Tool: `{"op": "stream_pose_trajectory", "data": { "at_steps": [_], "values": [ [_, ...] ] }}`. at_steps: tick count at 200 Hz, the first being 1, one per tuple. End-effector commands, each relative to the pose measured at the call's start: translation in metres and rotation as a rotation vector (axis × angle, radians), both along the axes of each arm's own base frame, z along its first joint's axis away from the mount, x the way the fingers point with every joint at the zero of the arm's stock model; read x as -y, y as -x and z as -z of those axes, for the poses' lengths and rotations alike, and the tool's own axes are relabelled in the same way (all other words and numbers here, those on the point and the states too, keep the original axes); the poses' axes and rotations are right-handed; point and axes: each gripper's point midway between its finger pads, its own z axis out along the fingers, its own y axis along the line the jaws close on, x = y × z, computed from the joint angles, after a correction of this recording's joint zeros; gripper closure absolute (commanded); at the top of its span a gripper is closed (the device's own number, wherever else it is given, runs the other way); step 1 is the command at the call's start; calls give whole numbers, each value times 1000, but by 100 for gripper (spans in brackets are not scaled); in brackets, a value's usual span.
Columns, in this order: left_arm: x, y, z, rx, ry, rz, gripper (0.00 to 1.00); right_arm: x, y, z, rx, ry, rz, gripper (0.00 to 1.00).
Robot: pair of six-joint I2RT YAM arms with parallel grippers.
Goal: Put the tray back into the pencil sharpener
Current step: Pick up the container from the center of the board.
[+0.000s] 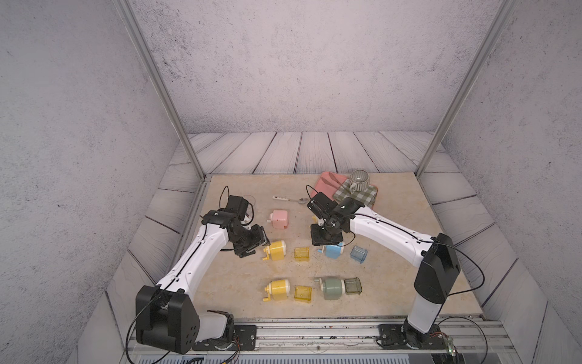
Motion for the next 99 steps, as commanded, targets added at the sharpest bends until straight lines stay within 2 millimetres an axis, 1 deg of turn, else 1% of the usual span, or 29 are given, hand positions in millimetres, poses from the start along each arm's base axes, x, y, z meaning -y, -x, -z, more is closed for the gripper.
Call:
{"op": "stream_pose_trajectory", "data": {
  "at_steps": [1, 13, 46, 73, 99],
  "values": [
    [4, -5, -1, 20, 24, -27, 34, -1, 1, 13, 2, 43, -5, 55],
    [4, -8, -1, 29, 22, -17, 34, -3, -1, 18, 3, 58, -3, 56],
    [9, -14, -1, 28, 33, 15, 35, -11, -1, 47, -43, 105, -8, 58],
    [11, -17, 3, 28, 40, 32, 35, -16, -2, 65, -72, 129, -6, 60],
    [14, -16, 5, 17, 48, 52, 35, -23, -7, 71, -76, 132, -11, 61]
  ]
}}
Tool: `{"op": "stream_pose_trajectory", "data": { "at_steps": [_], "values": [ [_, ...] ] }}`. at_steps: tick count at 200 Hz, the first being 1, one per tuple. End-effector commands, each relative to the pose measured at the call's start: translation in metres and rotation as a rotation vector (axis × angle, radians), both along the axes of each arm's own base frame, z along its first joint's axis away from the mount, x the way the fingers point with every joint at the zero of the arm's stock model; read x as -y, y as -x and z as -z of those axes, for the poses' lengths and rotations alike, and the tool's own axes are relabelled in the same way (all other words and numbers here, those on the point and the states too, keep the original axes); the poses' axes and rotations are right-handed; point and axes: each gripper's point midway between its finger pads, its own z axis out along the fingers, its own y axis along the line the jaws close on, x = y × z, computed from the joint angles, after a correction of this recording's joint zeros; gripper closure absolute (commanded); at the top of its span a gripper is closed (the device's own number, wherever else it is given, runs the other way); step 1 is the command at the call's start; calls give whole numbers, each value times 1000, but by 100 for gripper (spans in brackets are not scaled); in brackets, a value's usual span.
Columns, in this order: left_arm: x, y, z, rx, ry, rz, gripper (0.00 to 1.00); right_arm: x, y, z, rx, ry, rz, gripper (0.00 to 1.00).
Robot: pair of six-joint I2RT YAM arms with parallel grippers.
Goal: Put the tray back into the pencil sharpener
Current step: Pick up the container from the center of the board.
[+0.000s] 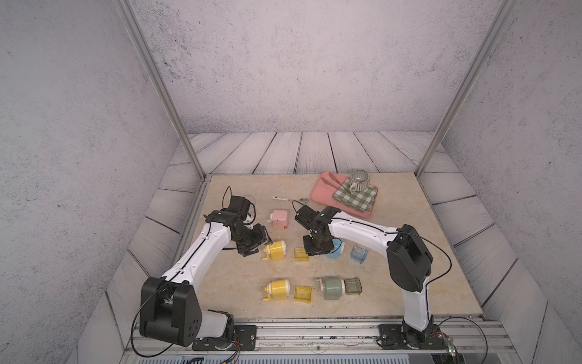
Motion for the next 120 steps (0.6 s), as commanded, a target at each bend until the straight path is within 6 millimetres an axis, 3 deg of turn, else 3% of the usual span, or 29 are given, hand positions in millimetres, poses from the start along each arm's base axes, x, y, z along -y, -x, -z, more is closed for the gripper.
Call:
{"op": "stream_pose_trajectory", "data": {
  "at_steps": [1, 41, 120],
  "values": [
    [5, -3, -5, 18, 17, 38, 35, -11, -9, -9, 30, -18, 7, 61],
    [5, -2, -6, 19, 17, 50, 35, -20, -15, -4, 20, -23, 14, 62],
    [3, -1, -2, 12, 21, 45, 36, -15, -16, 14, -12, 53, 16, 66]
  ]
}}
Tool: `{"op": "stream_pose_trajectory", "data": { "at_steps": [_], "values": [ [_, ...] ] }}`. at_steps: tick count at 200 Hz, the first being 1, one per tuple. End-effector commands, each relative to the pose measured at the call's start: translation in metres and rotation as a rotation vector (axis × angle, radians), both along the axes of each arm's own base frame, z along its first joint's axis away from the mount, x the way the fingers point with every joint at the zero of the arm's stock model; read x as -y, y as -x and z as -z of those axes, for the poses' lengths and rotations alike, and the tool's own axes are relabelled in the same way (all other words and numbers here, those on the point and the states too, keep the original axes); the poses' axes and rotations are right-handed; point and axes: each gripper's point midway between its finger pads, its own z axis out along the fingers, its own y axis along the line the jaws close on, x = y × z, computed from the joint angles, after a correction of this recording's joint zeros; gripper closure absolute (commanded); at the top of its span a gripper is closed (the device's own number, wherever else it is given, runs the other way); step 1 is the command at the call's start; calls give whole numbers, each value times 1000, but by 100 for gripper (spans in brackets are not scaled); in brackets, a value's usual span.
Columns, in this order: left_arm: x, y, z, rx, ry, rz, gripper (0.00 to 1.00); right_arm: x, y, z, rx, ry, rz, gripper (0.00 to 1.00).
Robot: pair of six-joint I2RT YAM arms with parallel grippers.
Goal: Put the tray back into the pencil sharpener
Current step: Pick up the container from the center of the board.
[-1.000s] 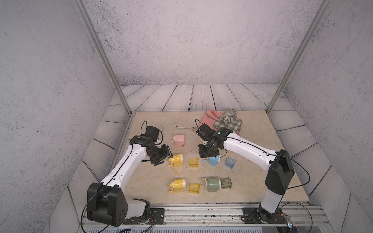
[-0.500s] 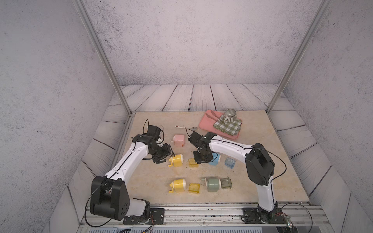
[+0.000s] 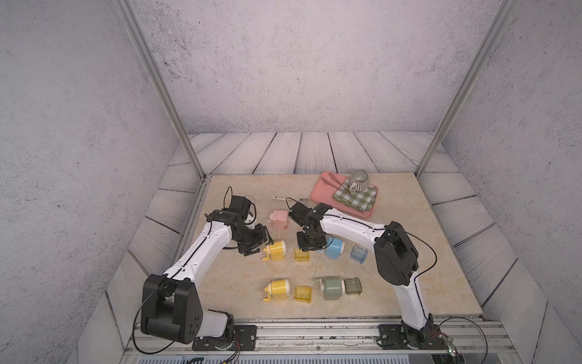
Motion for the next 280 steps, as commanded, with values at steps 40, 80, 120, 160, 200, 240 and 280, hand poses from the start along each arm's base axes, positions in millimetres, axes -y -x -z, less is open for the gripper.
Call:
{"op": "stream_pose_trajectory", "data": {
  "at_steps": [40, 80, 120, 160, 200, 240, 280],
  "values": [
    [0, -1, -1, 2, 12, 9, 36, 8, 2, 10, -20, 73, 2, 70],
    [-1, -2, -1, 4, 14, 7, 36, 6, 0, 10, -13, 85, -2, 77],
    [-3, 0, 0, 0, 17, 4, 36, 5, 1, 14, -22, 95, 2, 78],
    [-3, 2, 1, -2, 21, 7, 36, 6, 2, 17, -32, 101, 12, 81],
    [-4, 2, 0, 1, 20, 7, 37, 5, 2, 17, -26, 102, 14, 88],
    [-3, 1, 2, 1, 26, 6, 37, 6, -1, 11, -8, 125, -1, 95],
    [3, -5, 7, 13, 62, 10, 34, 3, -4, 0, 15, 157, -27, 100]
  ]
}}
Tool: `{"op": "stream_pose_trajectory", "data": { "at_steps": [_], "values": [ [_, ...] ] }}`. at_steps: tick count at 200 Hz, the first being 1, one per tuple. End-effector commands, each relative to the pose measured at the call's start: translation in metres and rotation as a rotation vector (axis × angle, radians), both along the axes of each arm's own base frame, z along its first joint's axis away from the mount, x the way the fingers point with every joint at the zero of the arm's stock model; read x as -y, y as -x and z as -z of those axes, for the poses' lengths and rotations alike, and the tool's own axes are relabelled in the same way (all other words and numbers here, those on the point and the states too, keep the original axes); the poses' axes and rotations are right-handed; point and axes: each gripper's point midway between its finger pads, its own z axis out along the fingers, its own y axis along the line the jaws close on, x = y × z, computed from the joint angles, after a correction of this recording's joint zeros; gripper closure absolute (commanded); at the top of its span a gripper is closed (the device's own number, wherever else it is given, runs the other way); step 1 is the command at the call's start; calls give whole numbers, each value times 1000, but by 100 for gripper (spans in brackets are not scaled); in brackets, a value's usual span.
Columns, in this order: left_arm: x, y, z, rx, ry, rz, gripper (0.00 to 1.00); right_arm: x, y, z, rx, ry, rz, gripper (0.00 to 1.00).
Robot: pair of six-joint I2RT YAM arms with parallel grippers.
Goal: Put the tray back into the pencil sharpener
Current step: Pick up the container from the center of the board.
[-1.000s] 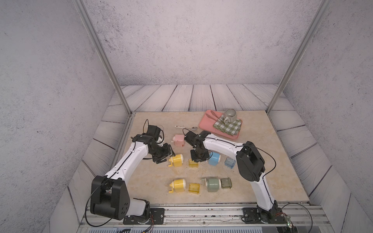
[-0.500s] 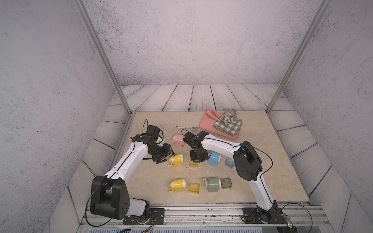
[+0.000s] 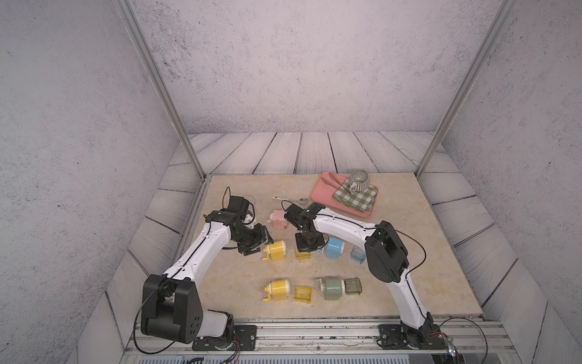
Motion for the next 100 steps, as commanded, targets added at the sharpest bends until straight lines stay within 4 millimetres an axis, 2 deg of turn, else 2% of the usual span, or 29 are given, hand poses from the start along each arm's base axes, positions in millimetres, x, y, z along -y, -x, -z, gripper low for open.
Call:
{"op": "stream_pose_trajectory", "data": {
  "at_steps": [1, 100],
  "values": [
    [3, -2, 5, 3, 27, 5, 34, 4, 0, 0, 5, 72, -25, 100],
    [12, -15, 31, -22, 69, 6, 32, -7, -4, 5, -18, 106, -46, 100]
  ]
}}
